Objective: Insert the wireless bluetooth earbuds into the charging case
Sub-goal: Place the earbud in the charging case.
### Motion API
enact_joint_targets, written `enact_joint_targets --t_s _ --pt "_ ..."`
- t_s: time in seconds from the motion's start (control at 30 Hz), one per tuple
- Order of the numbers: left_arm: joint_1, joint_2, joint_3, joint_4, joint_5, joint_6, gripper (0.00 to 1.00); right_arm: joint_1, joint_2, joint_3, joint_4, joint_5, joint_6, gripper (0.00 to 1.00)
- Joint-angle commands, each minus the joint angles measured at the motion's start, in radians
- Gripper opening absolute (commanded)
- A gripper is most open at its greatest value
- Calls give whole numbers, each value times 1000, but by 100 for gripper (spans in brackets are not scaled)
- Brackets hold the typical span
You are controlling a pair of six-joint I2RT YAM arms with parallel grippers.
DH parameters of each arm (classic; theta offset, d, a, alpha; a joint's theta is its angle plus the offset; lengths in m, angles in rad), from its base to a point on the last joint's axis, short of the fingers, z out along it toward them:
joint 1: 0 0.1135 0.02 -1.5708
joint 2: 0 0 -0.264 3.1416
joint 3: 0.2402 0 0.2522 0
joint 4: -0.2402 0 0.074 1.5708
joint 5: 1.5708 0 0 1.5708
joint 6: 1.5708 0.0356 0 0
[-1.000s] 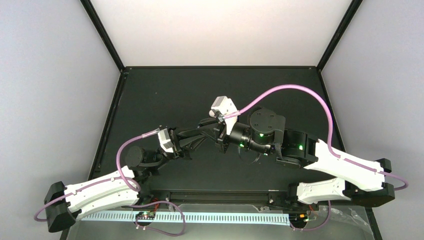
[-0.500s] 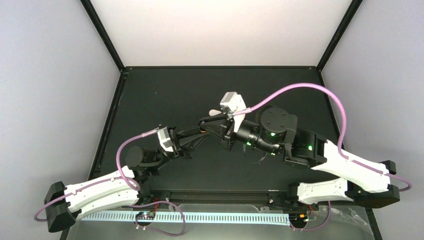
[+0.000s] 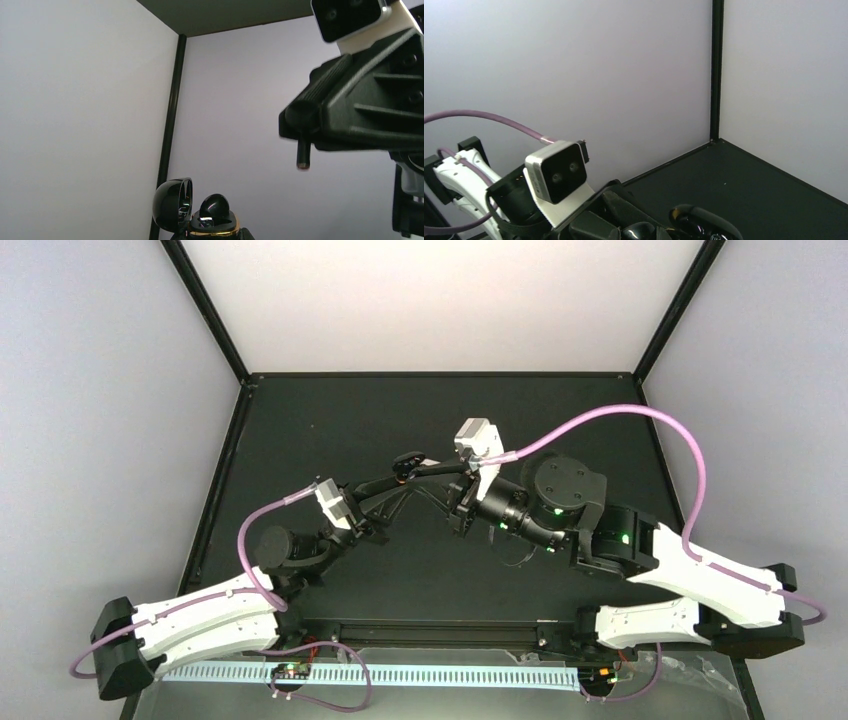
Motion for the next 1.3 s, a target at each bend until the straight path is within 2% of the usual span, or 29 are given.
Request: enact_joint_targets --t_s 0.0,0.43,1.27 --pt "4 26 51 46 -46 31 2 5 8 -27 94 102 25 12" --pt "0 50 55 58 -50 83 2 3 92 25 60 167 17 11" --pt "-7 30 38 57 -28 136 2 -12 117 43 -8 185 60 11"
